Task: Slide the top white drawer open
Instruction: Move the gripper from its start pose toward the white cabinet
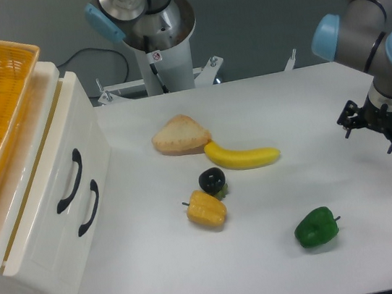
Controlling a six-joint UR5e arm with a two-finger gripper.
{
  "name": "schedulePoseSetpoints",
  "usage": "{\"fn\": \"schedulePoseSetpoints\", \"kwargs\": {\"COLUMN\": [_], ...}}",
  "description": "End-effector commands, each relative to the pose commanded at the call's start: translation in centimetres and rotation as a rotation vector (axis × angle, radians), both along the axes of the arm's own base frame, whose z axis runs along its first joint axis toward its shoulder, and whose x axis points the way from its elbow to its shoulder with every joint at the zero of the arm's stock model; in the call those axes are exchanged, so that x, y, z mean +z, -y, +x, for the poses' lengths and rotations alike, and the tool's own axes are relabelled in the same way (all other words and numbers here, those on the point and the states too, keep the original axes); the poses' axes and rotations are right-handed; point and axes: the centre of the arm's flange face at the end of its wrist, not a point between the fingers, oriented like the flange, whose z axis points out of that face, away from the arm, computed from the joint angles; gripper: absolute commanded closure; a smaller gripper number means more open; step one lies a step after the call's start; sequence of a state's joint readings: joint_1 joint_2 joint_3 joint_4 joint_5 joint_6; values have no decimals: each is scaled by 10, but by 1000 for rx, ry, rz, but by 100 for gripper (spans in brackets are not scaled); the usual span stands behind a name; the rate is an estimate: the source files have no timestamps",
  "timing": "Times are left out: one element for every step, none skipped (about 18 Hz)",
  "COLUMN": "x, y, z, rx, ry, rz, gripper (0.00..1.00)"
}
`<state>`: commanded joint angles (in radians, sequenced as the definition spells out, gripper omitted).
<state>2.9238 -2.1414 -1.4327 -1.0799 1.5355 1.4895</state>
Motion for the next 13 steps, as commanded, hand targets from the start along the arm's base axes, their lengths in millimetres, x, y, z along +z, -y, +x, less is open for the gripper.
{"fn": "schedulePoseSetpoints", "kwargs": {"x": [-1,-1,0,-1,-5,-7,-7,-10,-8,-3,3,8,10], "y": [-1,-2,-2,-3,-3,-5,-6,-6,-6,-8,-13,-19,-24], "z": [1,1,2,3,6,7,7,9,12,13,18,24,35], "rx": [-3,1,-1,-1,-3,-6,-2,18,48,84,103,128,146], "ry": [0,-1,-2,1,7,5,5,10,10,5,1,-1,5], "rz": [-8,-11,-10,-9,-9,-6,-1,4,6,10,14,17,17], "gripper": [0,0,0,0,0,0,0,0,0,0,0,0,0]}}
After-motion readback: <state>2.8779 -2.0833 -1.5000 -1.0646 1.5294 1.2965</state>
